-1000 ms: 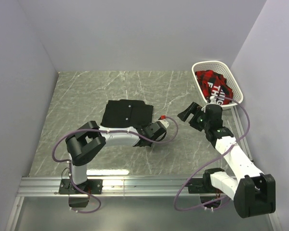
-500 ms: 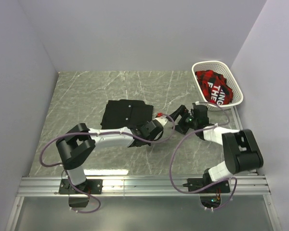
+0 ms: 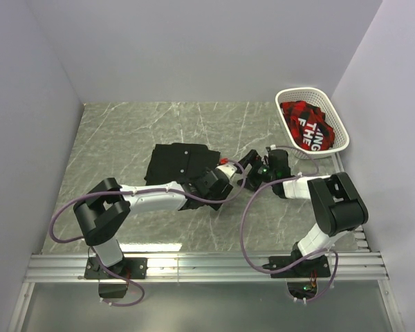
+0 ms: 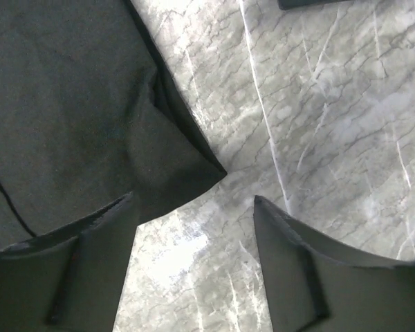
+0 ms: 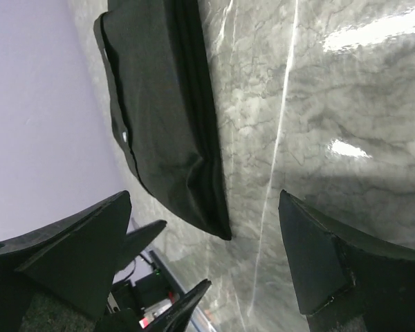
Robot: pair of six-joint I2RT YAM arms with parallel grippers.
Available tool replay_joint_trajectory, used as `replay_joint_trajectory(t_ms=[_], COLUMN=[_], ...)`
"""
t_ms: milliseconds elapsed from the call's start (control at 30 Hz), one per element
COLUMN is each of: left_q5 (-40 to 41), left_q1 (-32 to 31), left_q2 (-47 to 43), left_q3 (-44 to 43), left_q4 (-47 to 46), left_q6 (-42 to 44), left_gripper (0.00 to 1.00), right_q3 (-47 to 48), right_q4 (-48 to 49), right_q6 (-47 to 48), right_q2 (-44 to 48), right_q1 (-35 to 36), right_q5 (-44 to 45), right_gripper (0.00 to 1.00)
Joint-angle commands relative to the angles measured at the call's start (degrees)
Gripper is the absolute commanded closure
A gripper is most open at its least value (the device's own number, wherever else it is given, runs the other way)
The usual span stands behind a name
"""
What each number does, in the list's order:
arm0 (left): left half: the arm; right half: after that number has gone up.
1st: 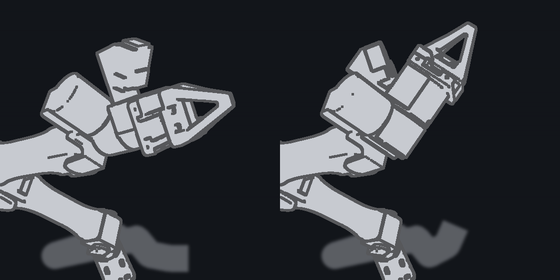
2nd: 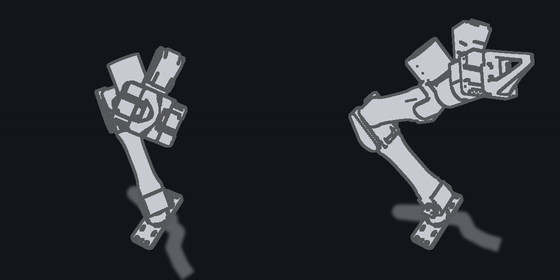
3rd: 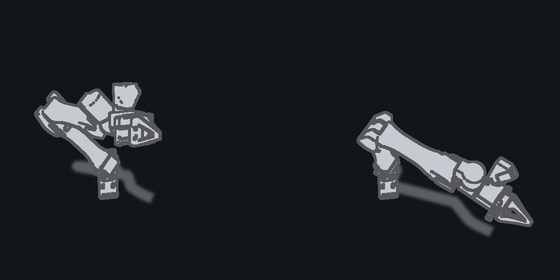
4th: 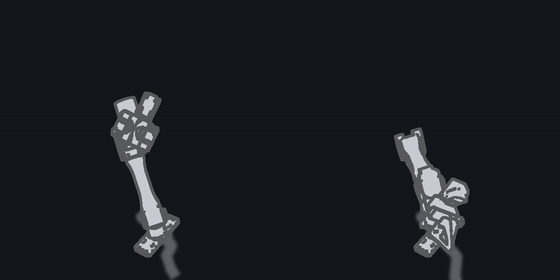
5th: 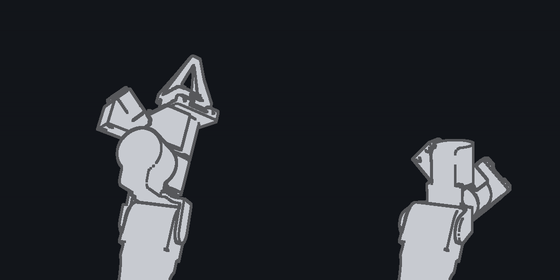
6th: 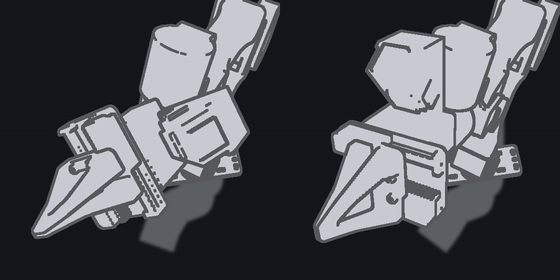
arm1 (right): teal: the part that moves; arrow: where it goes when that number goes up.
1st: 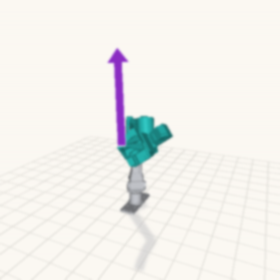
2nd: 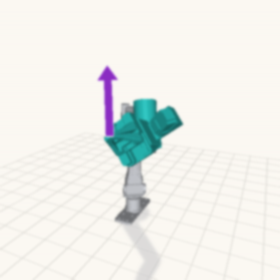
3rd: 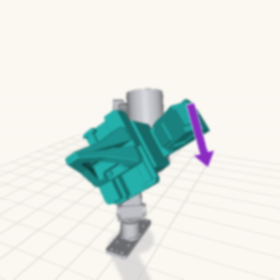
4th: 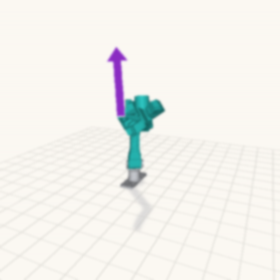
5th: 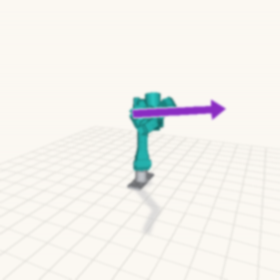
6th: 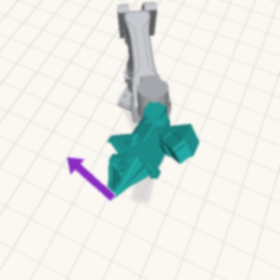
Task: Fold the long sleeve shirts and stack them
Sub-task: Fold the shirt
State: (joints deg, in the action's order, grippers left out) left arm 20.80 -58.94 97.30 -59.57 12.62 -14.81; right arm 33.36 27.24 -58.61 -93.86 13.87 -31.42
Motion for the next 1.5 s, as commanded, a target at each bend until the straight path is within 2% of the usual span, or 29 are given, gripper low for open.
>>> replay_joint_trajectory(t_ms=[0,167,433,800,933,1100,1133,1200,1367,1467], left_q5=[-0.5,-1.1,-1.4,-2.0,-2.4,-2.4,-2.5,-2.9,-6.5,-7.4], left_q1=[0.0,0.0,1.5,2.6,3.0,3.4,3.5,3.8,5.1,5.8], left_q2=[1.2,5.1,8.3,10.9,11.5,11.4,11.3,10.2,6.2,5.1], left_q3=[-0.8,-4.2,-6.3,-7.1,-7.3,-7.3,-7.2,-7.0,-5.8,-5.6], left_q4=[-2.8,-2.8,-0.3,1.7,2.0,2.0,2.1,1.8,1.5,1.8], left_q6=[1.2,2.2,2.2,1.5,1.2,1.0,0.9,0.5,-1.3,-2.2], left_gripper=[0.25,0.27,0.33,0.50,0.60,0.84,0.91,0.99,1.00,1.00], right_q3=[1.3,0.9,-0.1,-0.8,-0.8,-1.0,-1.2,-1.6,-0.9,1.3], right_q4=[-2.6,-6.2,-6.4,-5.8,-5.4,-3.7,-3.3,-0.6,7.7,8.7], right_q6=[3.9,6.3,6.8,6.3,6.1,5.2,4.4,3.2,-2.2,-3.2], right_q2=[5.1,8.5,10.6,11.0,10.6,9.3,8.5,7.5,1.3,-2.0], right_q1=[-0.5,-1.6,-2.8,-3.2,-3.3,-3.3,-3.1,-3.0,-0.3,2.7], right_q5=[2.8,4.8,4.8,4.6,4.4,3.6,3.6,2.9,0.7,1.7], right_gripper=[0.06,0.06,0.06,0.06,0.06,0.06,0.06,0.06,0.05,0.05])
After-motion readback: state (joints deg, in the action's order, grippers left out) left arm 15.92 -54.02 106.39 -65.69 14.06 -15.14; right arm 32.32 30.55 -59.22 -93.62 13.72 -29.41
